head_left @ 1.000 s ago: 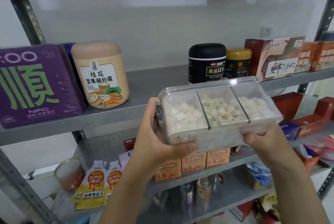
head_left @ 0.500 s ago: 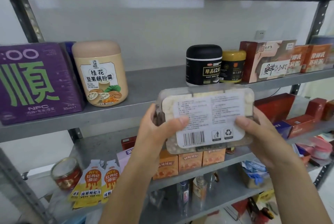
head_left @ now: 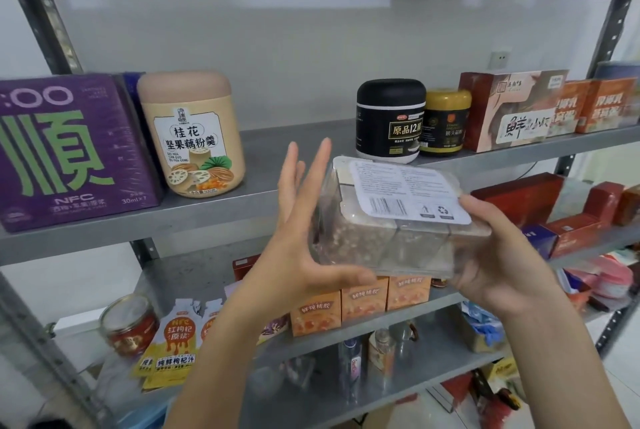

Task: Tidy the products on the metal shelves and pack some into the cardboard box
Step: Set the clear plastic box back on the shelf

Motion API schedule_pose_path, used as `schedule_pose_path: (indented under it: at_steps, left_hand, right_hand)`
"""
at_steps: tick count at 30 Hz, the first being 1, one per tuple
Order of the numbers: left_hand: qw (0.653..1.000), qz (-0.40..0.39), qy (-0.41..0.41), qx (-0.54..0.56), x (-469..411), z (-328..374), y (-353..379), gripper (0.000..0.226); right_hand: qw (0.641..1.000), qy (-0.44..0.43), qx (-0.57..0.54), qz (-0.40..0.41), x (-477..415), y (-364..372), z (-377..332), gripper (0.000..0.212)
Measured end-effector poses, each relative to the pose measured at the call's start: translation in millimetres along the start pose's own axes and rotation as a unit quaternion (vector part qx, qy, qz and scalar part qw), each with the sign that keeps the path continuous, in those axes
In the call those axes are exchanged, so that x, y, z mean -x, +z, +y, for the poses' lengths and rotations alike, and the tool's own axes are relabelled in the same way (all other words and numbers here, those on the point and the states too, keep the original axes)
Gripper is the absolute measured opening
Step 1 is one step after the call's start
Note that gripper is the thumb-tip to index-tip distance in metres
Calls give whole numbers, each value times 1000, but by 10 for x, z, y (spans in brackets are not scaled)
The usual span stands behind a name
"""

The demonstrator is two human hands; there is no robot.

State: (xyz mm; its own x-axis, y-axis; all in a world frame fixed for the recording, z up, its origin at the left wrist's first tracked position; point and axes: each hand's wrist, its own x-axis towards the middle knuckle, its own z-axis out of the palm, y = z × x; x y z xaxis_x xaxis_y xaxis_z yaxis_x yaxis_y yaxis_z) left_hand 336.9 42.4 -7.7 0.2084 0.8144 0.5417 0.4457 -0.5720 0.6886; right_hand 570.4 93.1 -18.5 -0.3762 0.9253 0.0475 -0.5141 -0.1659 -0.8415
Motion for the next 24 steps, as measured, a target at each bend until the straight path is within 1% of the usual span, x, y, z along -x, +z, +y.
schedule_pose_path:
  at_steps: [2,3,4,6,7,8,10,11,12,14,16,17,18,19,21,22,23,24]
  left_hand:
    - [999,-21,12,-25,-30,-1,-25,113]
    - [999,-33,16,-31,-43,-3,-40,105]
    - [999,-35,19,-26,-54,-14,-53,93]
    - [1000,-9,6,18,-52,-47,-65,71]
    - [999,15,-10,45,-43,-66,-59,65]
    - [996,41,-26,72,-36,-87,-45,63]
    - [984,85,-56,149,-33,-114,-9,64]
    - [972,101,-67,201,-36,-113,10,64]
    - [957,115,-77,255,-41,-93,34,63]
    - [915,142,-121,358,-59,-70,102,61]
    - [858,152,-179,456,-80,-66,188,60]
    - [834,141,-199,495,-79,-65,235,62]
    - [814,122,-213,526,-70,-67,291,65]
    - [798,103,-225,549,-57,-69,349,66]
    - [779,64,-239,576,-10,-64,458,58]
    - [774,44,-242,583,4,-68,486,55]
    - [781,24,-238,577,14,-76,490,54]
    - [806,3,-229,546,25,-70,476,55]
  right_hand:
    - [999,39,-3,-10,-13,32,1,32]
    - [998,54,0,-10,-22,37,0,34]
    - [998,66,-3,-6,-18,48,-9,34]
    - [996,82,-32,-18,-4,31,-17,36]
    - [995,85,-45,-36,-4,2,-16,42]
    - [993,81,-54,-61,-2,-24,-13,53]
    - [990,55,-58,-113,-24,-81,12,87]
    - [990,34,-48,-127,-37,-94,34,101]
    - [991,10,-33,-133,-61,-100,65,111]
    - [993,-32,-8,-116,-127,-93,136,119]
    - [996,-60,18,-69,-209,-43,208,123]
    - [995,-66,31,-61,-251,-2,244,122]
    - [994,-70,38,-72,-283,47,279,118]
    - [992,-78,35,-94,-312,88,314,107]
    - [987,-106,13,-121,-348,137,369,78]
    - [985,-122,3,-119,-351,148,379,68]
    - [984,-136,-3,-112,-352,146,376,65]
    - [984,-143,-4,-102,-355,145,364,65]
